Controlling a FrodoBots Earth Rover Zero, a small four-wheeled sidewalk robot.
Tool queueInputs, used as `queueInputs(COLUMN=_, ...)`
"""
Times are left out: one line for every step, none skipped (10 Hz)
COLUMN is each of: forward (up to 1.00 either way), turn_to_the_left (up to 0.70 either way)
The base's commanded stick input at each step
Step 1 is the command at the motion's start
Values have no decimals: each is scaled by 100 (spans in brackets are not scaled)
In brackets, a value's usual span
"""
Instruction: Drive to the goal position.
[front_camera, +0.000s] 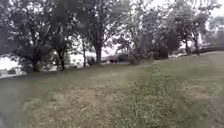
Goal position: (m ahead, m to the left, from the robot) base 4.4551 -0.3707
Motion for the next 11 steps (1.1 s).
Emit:
queueInputs(forward=50, turn_to_the_left=0)
queueInputs(forward=50, turn_to_the_left=0)
queueInputs(forward=50, turn_to_the_left=0)
queueInputs(forward=50, turn_to_the_left=0)
queueInputs(forward=50, turn_to_the_left=0)
queueInputs(forward=50, turn_to_the_left=0)
queueInputs(forward=50, turn_to_the_left=0)
queueInputs(forward=50, turn_to_the_left=0)
queueInputs(forward=50, turn_to_the_left=0)
queueInputs(forward=50, turn_to_the_left=0)
queueInputs(forward=50, turn_to_the_left=0)
